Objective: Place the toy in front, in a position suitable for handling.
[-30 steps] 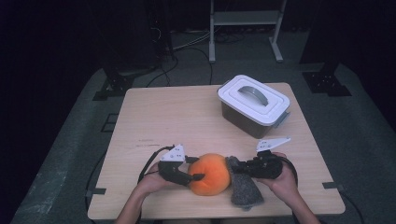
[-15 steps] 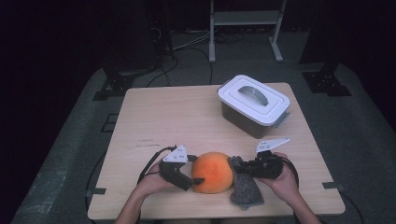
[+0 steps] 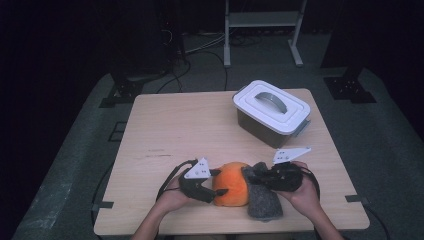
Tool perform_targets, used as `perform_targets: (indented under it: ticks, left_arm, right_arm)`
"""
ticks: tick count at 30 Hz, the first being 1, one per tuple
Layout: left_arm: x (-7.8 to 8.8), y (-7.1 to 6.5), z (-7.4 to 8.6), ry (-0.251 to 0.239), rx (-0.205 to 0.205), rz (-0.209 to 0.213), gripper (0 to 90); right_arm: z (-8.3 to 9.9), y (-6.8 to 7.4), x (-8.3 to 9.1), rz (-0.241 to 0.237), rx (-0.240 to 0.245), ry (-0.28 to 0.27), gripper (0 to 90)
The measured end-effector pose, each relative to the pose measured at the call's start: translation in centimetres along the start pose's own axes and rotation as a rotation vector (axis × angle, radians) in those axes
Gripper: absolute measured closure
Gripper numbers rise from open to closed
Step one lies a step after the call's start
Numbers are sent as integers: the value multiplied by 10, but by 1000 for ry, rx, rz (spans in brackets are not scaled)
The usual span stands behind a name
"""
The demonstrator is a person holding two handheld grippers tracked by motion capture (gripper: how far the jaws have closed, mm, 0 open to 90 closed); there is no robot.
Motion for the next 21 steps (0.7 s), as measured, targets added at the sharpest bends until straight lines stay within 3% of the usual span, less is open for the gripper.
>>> perform_targets:
  ticks: [2, 5, 8, 12, 14, 17, 21]
  left_arm:
    - [-1, -1, -1, -2, -4, 0, 344]
    - [-3, -3, -1, 0, -18, 2, 338]
    - [-2, -3, -2, -7, -11, 10, 304]
    - [-1, 2, -5, -27, 78, 21, 156]
    - [-4, 1, -5, -17, 84, 37, 121]
    - [-3, -6, -6, -10, 9, 21, 233]
    - [-3, -16, -10, -9, -109, -17, 323]
  right_arm:
    - [1, -3, 5, 13, -22, -10, 771]
    - [-6, 4, 8, 3, -3, -41, 769]
    - [-6, 5, 1, 10, 14, -8, 768]
    - [2, 6, -4, -55, 17, 24, 764]
    - [5, 12, -5, -76, 36, 46, 764]
    - [6, 20, -3, -85, 56, 70, 761]
    - [-5, 19, 8, -68, 33, 1, 768]
Point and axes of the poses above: each handheld gripper's, and its own axes: x roughly backward along the jaws, z roughly out of its underside, y roughly to its left, the point moved 4 cm from there along -x, roughly forward along the jaws, and after that the axes turned 3 degrees about y, right-handed, at the moved point
